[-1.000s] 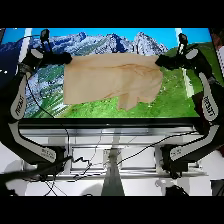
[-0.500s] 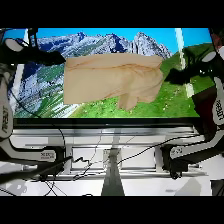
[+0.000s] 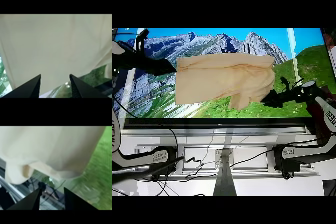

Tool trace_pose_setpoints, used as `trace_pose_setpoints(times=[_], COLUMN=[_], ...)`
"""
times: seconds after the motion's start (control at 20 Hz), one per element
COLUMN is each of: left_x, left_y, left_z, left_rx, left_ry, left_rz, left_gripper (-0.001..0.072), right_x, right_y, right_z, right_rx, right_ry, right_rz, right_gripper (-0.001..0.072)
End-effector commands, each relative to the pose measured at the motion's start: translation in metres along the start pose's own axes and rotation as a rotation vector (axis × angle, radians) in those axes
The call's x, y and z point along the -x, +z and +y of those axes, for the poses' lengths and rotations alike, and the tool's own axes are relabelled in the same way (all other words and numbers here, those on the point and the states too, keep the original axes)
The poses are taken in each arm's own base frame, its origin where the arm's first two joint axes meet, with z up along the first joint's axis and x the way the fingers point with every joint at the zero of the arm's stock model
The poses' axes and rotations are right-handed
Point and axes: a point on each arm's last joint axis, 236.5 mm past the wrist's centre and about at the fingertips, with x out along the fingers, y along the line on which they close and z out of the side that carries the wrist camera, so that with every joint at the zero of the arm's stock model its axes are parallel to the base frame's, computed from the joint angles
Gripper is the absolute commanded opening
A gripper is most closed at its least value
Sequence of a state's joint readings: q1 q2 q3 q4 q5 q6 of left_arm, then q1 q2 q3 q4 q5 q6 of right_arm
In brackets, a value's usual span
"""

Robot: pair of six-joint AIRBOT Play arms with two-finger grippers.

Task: Fold the clothes and pants, and hang the long-sleeved shirts on hangers.

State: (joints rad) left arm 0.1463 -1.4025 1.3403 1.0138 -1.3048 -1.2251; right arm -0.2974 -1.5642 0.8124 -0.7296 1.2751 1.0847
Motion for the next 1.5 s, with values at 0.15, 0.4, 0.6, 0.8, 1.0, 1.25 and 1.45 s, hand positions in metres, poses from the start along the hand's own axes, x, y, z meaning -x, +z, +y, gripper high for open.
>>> trace_pose_setpoints(times=[0.15,0.4,0.6,0.8,1.0,1.25,1.45], left_x=[-0.009,0.009,0.026,0.013,-0.002,-0.002,-0.005], left_y=[-0.010,-0.014,-0.033,-0.074,-0.115,-0.129,-0.130], left_z=[0.011,0.045,0.069,0.075,0.073,0.078,0.078], left_rx=[0.046,0.131,0.216,0.292,0.285,0.309,0.323], left_ry=[0.001,0.021,0.013,-0.005,0.005,0.059,0.057], left_rz=[0.024,0.006,0.040,0.092,0.094,0.013,0.012], left_gripper=[0.0388,0.0388,0.0385,0.0365,0.0369,0.0369,0.0370], right_x=[-0.026,0.023,0.083,0.099,0.051,0.018,0.004], right_y=[0.036,0.055,0.042,0.009,-0.013,0.031,0.052], right_z=[0.010,0.041,0.040,0.033,0.008,0.012,0.010], right_rx=[0.057,0.266,0.392,0.398,0.243,-0.015,-0.080], right_ry=[-0.054,-0.145,-0.390,-0.472,-0.371,-0.153,-0.123], right_rz=[-0.173,-0.239,-0.273,-0.213,-0.190,-0.476,-0.482], right_gripper=[0.0054,0.0011,0.0011,0.0038,0.0349,0.0349,0.0446])
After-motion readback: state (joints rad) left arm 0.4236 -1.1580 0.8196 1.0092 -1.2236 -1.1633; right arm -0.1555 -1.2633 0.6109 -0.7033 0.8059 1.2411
